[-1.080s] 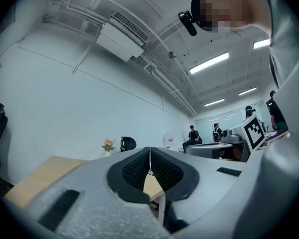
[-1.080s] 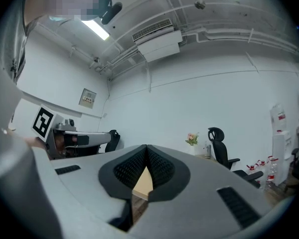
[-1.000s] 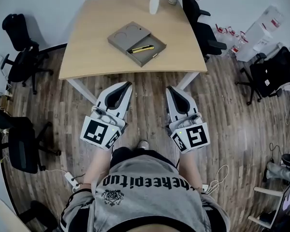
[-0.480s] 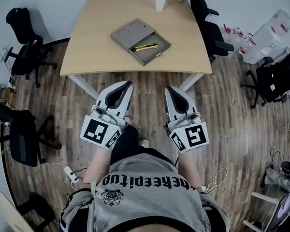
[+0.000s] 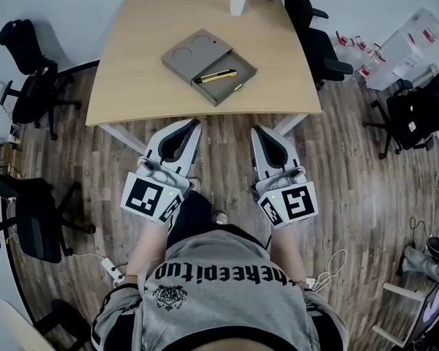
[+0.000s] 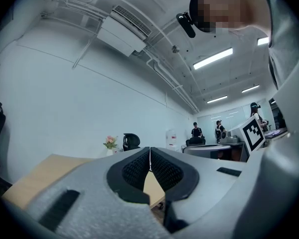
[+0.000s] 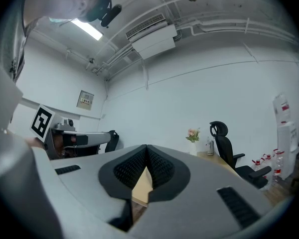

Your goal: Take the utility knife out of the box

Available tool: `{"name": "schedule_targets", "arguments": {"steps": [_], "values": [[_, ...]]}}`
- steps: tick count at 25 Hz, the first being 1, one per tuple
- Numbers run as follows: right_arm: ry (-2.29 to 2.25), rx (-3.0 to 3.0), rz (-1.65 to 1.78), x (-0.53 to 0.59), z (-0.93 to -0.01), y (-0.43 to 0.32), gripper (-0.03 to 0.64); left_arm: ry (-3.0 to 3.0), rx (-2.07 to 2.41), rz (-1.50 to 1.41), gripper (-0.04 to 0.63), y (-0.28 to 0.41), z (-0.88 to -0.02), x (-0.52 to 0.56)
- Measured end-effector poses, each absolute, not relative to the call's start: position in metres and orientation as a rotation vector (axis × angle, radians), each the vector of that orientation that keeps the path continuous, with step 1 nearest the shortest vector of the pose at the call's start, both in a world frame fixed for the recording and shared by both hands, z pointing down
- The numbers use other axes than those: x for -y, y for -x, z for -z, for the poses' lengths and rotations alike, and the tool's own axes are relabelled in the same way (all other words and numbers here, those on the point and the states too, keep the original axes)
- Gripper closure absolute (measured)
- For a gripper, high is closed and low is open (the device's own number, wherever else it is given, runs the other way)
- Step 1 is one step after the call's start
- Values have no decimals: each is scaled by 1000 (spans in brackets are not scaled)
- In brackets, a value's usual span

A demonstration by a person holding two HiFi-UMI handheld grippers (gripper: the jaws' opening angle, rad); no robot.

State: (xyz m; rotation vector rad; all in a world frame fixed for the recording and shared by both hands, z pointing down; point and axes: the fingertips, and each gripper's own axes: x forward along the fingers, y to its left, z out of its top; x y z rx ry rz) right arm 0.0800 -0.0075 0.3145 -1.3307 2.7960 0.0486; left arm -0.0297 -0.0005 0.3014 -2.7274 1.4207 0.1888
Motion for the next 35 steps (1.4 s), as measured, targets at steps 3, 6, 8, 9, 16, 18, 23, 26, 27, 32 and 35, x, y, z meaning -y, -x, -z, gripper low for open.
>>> {"name": "schedule_targets", "arguments": {"steps": [3, 6, 8, 9, 16, 18, 23, 26, 27, 32, 35], "values": [[1350, -2790, -46, 22, -315, -74, 611, 2736, -1406, -188, 577, 36, -301, 17], [1377, -2778, -44, 37, -313, -70, 611, 2750, -1383, -186, 577, 41, -299, 33], [1393, -2768, -43, 48, -313, -65, 611, 2759, -1366, -185, 577, 45, -299, 46], [1401, -2764, -43, 54, -313, -63, 611, 2764, -1358, -185, 577, 47, -299, 52], [1469, -2734, -44, 91, -312, -49, 611, 2804, -1286, -191, 577, 59, -298, 96], [1493, -2722, -45, 101, -313, -47, 611, 2815, -1261, -193, 577, 61, -298, 108], [1559, -2686, -48, 123, -312, -42, 611, 2845, -1195, -200, 577, 66, -297, 134], [1595, -2666, -55, 133, -311, -37, 611, 2859, -1154, -206, 577, 70, -296, 147], [1606, -2659, -57, 136, -311, -35, 611, 2865, -1141, -207, 577, 72, -295, 151], [1666, -2628, -70, 148, -309, -23, 611, 2889, -1075, -218, 577, 83, -294, 169], [1698, -2610, -79, 151, -310, -21, 611, 2898, -1043, -229, 577, 85, -295, 175]]}}
